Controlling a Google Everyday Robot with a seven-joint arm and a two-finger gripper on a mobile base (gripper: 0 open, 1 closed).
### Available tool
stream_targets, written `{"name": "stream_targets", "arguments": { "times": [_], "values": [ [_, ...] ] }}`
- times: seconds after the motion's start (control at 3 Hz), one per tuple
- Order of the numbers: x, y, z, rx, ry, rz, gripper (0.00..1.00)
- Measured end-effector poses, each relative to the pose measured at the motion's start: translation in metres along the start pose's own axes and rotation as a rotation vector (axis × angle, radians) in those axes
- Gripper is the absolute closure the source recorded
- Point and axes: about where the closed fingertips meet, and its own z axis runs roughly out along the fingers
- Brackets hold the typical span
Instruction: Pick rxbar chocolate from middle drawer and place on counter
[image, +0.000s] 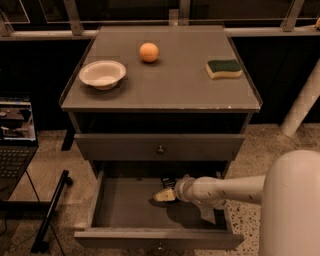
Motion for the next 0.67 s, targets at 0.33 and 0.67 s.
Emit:
{"name": "stream_targets", "arguments": {
  "times": [0.33,0.67],
  "values": [
    [-0.0009,-0.0053,0.007,0.021,-0.009,0.002,0.0],
    [0.0073,-0.015,0.0125,0.053,0.009,0.018,0.0]
  ]
}}
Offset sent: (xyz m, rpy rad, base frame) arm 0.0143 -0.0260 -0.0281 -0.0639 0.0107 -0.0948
